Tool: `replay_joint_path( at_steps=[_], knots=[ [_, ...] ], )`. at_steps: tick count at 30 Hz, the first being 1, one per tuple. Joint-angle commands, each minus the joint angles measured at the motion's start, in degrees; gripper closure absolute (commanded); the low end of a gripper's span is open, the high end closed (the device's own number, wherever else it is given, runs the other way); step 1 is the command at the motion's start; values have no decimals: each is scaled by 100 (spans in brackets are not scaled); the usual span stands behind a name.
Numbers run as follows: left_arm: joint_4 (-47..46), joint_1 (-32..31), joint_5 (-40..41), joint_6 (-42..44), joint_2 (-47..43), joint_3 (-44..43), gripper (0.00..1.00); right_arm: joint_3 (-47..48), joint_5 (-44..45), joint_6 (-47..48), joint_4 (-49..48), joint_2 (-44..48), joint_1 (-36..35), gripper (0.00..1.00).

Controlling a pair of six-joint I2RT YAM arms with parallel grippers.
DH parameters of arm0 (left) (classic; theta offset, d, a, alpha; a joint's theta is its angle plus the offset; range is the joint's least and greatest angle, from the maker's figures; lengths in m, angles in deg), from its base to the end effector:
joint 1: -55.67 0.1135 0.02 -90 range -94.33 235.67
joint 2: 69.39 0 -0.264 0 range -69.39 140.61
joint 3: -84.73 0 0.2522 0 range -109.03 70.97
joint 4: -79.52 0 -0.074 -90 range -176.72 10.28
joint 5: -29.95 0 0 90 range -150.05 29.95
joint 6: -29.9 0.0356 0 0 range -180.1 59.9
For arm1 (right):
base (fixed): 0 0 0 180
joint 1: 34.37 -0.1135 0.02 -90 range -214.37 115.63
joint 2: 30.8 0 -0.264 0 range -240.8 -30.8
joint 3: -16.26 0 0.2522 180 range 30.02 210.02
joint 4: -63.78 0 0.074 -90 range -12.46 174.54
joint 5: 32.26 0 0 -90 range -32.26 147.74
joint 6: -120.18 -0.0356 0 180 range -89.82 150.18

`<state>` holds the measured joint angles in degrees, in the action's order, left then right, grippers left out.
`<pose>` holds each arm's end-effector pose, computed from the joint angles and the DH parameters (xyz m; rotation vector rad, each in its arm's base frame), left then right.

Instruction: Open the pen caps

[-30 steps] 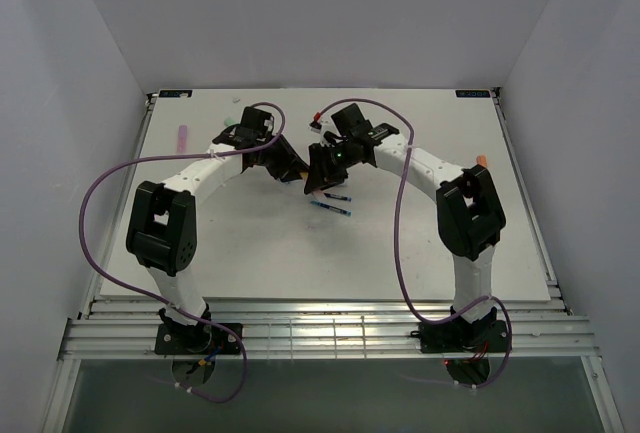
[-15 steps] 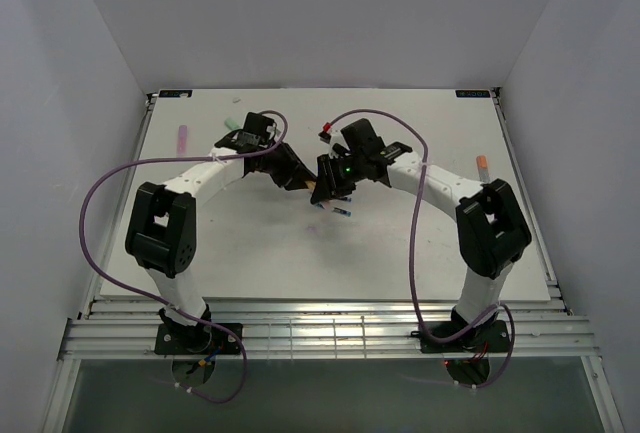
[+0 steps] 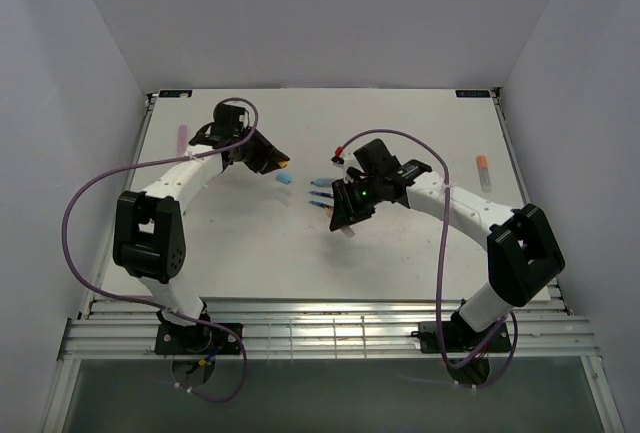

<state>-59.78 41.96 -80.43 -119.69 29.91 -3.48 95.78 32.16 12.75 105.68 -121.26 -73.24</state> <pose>0.3629 -0.1013 0.2412 -0.8839 2.5133 -0.9333 0.2503 0.2215 0.2451 -0.6836 2.5363 0.9396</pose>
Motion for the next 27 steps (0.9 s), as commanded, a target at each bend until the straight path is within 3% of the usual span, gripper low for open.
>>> replay_joint_path(
  at_steps=[1,9,15,20,27],
  knots=[
    [-31,-123,201,35,-579,54,100,340,272,397,192,108,-33,92],
    [154,-114,368,97,-544,-201,100,2001,1607,2469,499,-806,-24,92],
    [154,-105,482,-131,-324,-359,100,3012,1751,3245,666,-1702,-24,92],
    [285,-105,763,-439,-614,210,100,2540,1250,3745,798,-1686,-33,92],
    [417,-114,966,-755,-1124,1222,100,1388,757,3756,368,-1291,-103,92]
  ],
)
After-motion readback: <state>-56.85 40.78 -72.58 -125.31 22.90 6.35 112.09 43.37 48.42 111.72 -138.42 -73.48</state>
